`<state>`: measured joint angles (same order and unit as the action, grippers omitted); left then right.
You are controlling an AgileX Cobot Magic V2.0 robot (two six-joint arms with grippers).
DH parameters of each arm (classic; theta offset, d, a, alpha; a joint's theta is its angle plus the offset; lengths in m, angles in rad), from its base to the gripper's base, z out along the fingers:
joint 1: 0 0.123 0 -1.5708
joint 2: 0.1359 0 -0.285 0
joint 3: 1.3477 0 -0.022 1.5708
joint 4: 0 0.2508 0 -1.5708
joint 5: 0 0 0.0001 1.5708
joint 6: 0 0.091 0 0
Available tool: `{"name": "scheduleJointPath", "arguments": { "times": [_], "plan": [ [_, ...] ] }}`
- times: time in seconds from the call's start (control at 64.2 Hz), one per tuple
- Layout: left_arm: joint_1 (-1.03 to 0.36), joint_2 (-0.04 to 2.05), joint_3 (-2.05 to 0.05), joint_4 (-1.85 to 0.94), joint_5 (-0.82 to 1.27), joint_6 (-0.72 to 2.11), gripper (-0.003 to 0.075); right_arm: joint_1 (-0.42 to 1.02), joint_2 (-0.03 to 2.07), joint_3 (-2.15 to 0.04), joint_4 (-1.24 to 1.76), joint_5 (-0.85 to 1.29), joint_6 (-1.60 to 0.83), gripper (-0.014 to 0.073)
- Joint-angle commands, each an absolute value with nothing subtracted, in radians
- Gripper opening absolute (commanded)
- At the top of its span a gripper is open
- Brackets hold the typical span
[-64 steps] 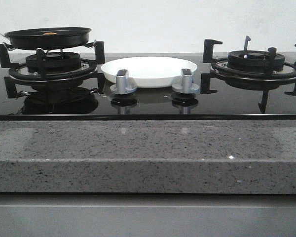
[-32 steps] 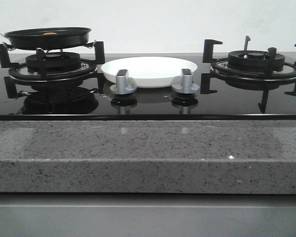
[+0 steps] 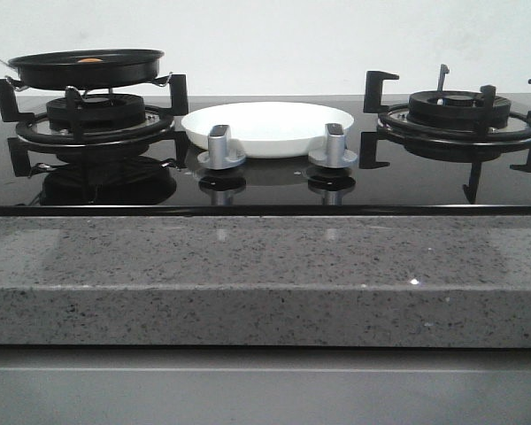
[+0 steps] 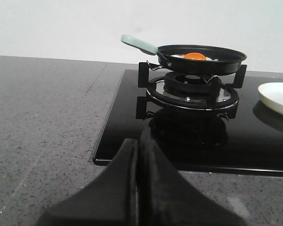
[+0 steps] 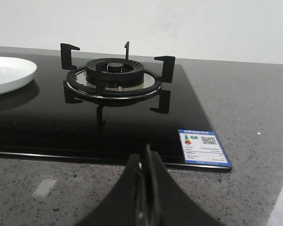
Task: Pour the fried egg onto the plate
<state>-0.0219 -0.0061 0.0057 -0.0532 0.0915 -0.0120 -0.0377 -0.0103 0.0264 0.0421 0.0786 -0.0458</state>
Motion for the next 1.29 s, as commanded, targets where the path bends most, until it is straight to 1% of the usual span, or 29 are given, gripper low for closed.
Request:
{"name": "scheduleJointPath", "arguments": {
  "times": [0.0, 0.452, 0.763, 0.873, 0.997, 1.075, 1.2, 1.278],
  "plan": [
    [-0.022, -0.022, 0.011, -0.055, 0.019, -0.015, -0.0019, -0.043, -0.030, 0.022, 0.035, 0.000, -0.054, -0.0069],
    [-0.022, -0.022, 0.011, -0.055, 0.019, -0.015, -0.0019, -0.043, -0.030, 0.022, 0.035, 0.000, -0.054, -0.0069],
    [-0.022, -0.022, -0.013, -0.053, -0.022, -0.015, -0.0019, -0.043, -0.030, 0.004, 0.035, 0.000, -0.054, -0.0069],
    [-0.022, -0.009, -0.114, -0.055, 0.000, -0.015, -0.0020, -0.043, -0.029, -0.071, 0.035, 0.031, -0.054, -0.0067],
    [-0.022, 0.096, -0.307, -0.055, 0.151, -0.015, -0.0020, -0.043, 0.022, -0.223, 0.035, 0.156, -0.054, -0.0067],
    [-0.022, 0.216, -0.426, -0.055, 0.226, -0.015, -0.0020, -0.043, 0.095, -0.321, 0.035, 0.218, -0.054, -0.0067],
    [-0.022, 0.392, -0.546, -0.055, 0.234, -0.015, -0.0019, -0.043, 0.241, -0.452, 0.035, 0.261, -0.054, -0.0062],
    [-0.022, 0.465, -0.593, -0.055, 0.236, -0.015, -0.0019, -0.043, 0.325, -0.516, 0.035, 0.286, -0.054, -0.0062]
  ]
}}
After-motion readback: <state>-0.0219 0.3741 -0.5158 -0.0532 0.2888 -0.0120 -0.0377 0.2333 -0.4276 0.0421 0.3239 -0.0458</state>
